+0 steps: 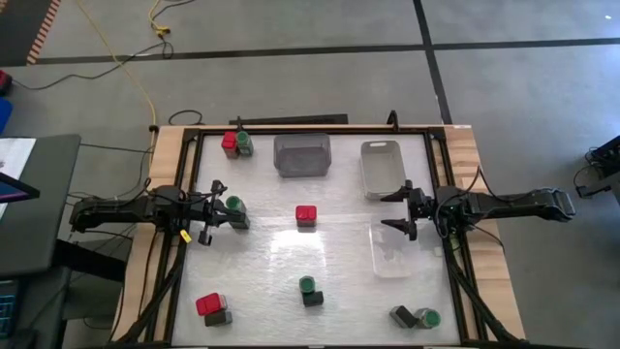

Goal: Sort spices by type
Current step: Put the center red seasoning can into the gray bin

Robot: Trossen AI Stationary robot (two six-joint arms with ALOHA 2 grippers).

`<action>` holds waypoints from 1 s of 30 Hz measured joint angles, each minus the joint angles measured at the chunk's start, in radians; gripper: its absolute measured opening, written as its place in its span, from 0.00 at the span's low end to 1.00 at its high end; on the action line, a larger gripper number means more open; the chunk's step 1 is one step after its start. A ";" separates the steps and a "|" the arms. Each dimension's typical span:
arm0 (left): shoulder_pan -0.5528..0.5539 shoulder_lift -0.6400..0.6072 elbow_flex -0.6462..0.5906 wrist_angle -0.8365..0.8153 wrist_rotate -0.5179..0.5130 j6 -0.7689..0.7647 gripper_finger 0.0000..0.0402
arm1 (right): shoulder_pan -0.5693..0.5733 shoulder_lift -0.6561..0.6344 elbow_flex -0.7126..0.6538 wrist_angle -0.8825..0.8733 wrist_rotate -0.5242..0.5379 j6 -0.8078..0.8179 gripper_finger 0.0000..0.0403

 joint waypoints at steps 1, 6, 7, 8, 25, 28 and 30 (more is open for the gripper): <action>0.000 0.000 0.000 0.000 0.000 0.000 0.00 | 0.000 0.000 0.000 0.000 0.000 0.000 0.97; 0.000 0.000 0.000 0.000 0.000 0.000 0.00 | 0.000 0.000 0.000 0.000 0.000 0.000 0.97; 0.000 0.000 0.000 0.000 0.000 0.000 0.00 | 0.000 0.000 0.000 0.000 0.000 0.000 0.97; 0.000 0.000 0.000 0.000 0.000 0.000 0.00 | 0.000 0.000 0.000 0.000 0.000 0.000 0.97; 0.000 0.000 0.000 0.000 0.000 0.000 0.00 | -0.002 0.001 0.023 0.026 0.039 -0.025 0.96; 0.000 0.000 0.000 0.000 0.000 0.000 0.00 | -0.012 0.031 0.064 0.024 0.051 -0.026 0.95; 0.000 0.000 0.000 0.000 0.000 0.000 0.00 | -0.024 0.065 0.098 0.015 0.054 -0.036 0.94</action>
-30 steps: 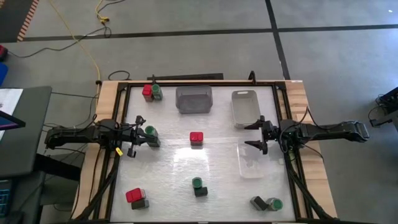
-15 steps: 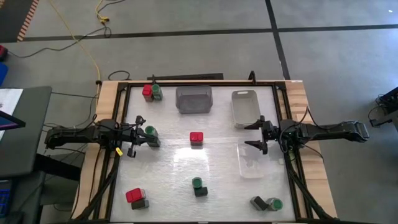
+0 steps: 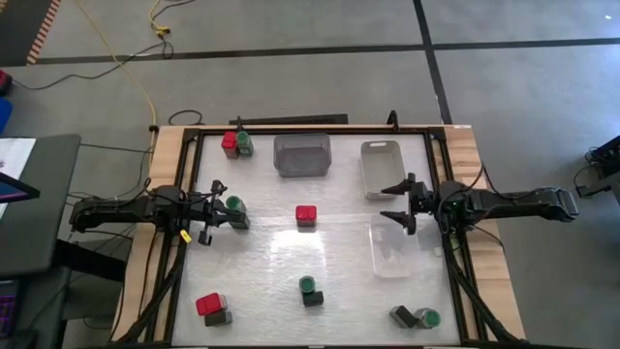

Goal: Sort spices by type
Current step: Put the center red seasoning can into the gray bin

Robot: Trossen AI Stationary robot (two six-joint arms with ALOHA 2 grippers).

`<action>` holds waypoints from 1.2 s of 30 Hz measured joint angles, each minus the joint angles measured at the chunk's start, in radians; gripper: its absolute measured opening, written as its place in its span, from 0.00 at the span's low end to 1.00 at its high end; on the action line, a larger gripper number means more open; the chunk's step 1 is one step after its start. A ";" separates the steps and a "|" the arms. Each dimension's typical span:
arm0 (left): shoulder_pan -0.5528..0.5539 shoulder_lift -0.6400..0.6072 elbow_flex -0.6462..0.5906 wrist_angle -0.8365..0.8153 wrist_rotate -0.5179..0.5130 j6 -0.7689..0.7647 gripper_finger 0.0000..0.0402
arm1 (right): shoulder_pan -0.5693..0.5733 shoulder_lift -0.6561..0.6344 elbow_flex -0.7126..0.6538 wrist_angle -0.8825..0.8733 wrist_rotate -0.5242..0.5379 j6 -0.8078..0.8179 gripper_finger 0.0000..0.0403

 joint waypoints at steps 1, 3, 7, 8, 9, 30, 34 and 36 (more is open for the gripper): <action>0.000 0.000 0.000 0.000 0.000 0.000 0.00 | -0.006 0.022 0.020 0.000 0.002 -0.013 0.94; 0.000 0.000 0.000 0.000 0.000 0.000 0.00 | -0.019 0.078 0.064 0.004 0.003 -0.036 0.94; 0.000 0.000 0.000 0.000 0.000 0.000 0.00 | -0.049 0.225 0.168 0.004 0.003 -0.048 0.94; 0.000 0.000 0.000 0.000 0.000 0.000 0.00 | -0.055 0.266 0.195 0.003 0.003 -0.056 0.94; 0.000 0.000 0.000 0.000 0.000 0.000 0.00 | -0.060 0.307 0.226 -0.001 0.003 -0.062 0.94; 0.000 0.000 0.000 0.000 0.000 0.000 0.00 | -0.072 1.204 1.040 -0.340 -0.038 -0.205 0.94; 0.000 0.000 0.000 0.000 0.000 0.000 0.00 | -0.057 1.318 1.157 -0.378 -0.040 -0.231 0.94; 0.000 0.000 0.000 0.000 0.000 0.000 0.00 | -0.044 1.367 1.204 -0.390 -0.040 -0.251 0.94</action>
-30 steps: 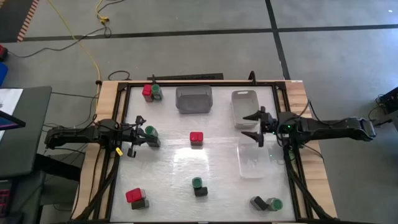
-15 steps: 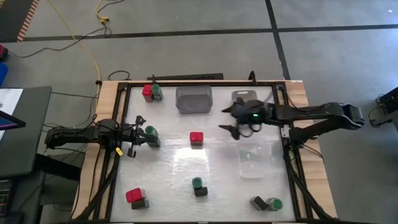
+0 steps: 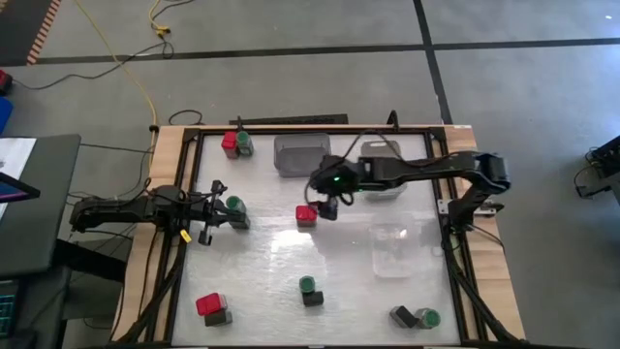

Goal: Sort spices by type
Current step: Put the center red seasoning can into the gray bin

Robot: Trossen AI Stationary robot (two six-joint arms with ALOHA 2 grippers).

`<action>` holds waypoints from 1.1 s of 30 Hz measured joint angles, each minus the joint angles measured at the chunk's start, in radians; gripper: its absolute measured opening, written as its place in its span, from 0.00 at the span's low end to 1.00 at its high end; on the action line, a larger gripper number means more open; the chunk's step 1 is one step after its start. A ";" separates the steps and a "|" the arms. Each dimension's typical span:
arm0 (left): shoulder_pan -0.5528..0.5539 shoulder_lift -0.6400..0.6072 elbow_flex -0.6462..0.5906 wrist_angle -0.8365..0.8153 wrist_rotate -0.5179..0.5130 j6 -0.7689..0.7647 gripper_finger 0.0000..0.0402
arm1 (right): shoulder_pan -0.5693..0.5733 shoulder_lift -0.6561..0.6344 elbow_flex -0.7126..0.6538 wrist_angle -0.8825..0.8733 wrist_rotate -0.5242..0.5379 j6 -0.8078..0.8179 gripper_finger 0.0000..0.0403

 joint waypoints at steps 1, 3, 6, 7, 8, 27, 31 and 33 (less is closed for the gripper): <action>0.000 0.000 0.000 0.000 0.000 0.000 0.00 | 0.007 0.024 0.018 -0.002 0.000 -0.012 0.94; 0.000 0.000 0.000 0.000 0.000 0.000 0.00 | 0.022 0.070 0.050 -0.004 0.000 -0.027 0.94; 0.000 0.000 0.000 0.000 0.000 0.000 0.00 | 0.040 0.135 0.085 -0.002 0.000 -0.031 0.94; 0.000 0.000 0.000 0.000 0.000 0.000 0.00 | 0.044 0.154 0.090 -0.001 0.000 -0.031 0.94; 0.000 0.000 0.000 0.000 0.000 0.000 0.00 | 0.046 0.174 0.095 0.003 0.000 -0.031 0.94; 0.000 0.000 0.000 0.000 0.000 0.000 0.00 | 0.040 0.272 0.097 -0.012 0.012 -0.013 0.94; 0.000 0.000 0.000 0.000 0.000 0.000 0.00 | 0.034 0.271 0.097 -0.055 0.013 0.010 0.94; 0.000 0.000 0.000 0.000 0.000 0.000 0.00 | 0.033 0.271 0.097 -0.062 0.014 0.010 0.94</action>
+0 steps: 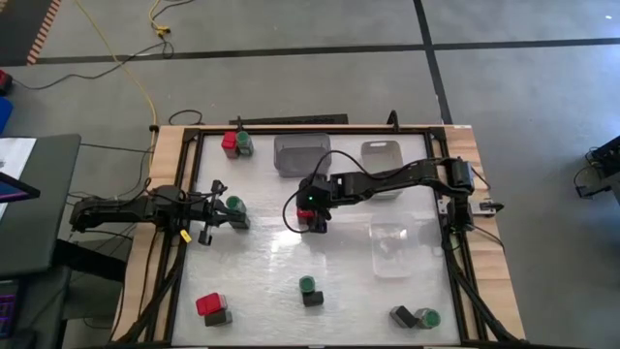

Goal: Sort spices by type
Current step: Put the center red seasoning can into the gray bin

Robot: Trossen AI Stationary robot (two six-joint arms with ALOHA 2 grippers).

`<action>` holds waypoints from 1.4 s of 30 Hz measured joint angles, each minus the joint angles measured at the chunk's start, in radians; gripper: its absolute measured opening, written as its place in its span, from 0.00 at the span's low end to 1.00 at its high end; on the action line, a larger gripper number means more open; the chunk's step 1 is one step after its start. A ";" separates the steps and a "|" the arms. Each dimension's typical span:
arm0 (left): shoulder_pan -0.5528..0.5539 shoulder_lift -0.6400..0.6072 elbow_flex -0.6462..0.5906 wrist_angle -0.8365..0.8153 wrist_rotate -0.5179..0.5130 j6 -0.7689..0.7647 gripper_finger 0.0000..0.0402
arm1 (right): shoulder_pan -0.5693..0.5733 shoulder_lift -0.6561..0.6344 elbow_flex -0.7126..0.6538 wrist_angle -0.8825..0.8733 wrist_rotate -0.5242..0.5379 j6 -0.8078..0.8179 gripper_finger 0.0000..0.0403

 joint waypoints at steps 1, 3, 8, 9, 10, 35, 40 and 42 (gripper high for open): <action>0.000 0.000 0.000 0.000 0.000 0.000 0.00 | 0.000 0.000 0.000 0.001 0.001 0.000 0.93; 0.000 0.000 0.000 0.000 0.000 0.000 0.00 | 0.001 0.000 0.000 0.001 0.001 0.000 0.92; 0.000 0.000 0.000 0.000 0.000 0.000 0.00 | 0.001 0.000 0.000 -0.015 0.001 -0.001 0.86; 0.000 0.000 0.000 0.000 0.000 0.000 0.00 | 0.001 0.000 0.000 -0.014 0.001 -0.001 0.84; 0.000 0.000 0.000 0.000 0.000 0.000 0.00 | 0.001 0.000 0.000 -0.015 0.001 -0.001 0.82; 0.000 0.000 0.000 0.000 0.000 0.000 0.00 | 0.000 -0.034 -0.002 -0.019 0.000 -0.012 0.61; 0.000 0.000 0.000 0.000 0.000 0.000 0.00 | -0.032 -0.150 -0.002 -0.058 -0.003 -0.049 0.60; 0.000 0.000 0.000 0.000 0.000 0.000 0.00 | -0.057 -0.201 -0.002 -0.106 -0.002 -0.071 0.60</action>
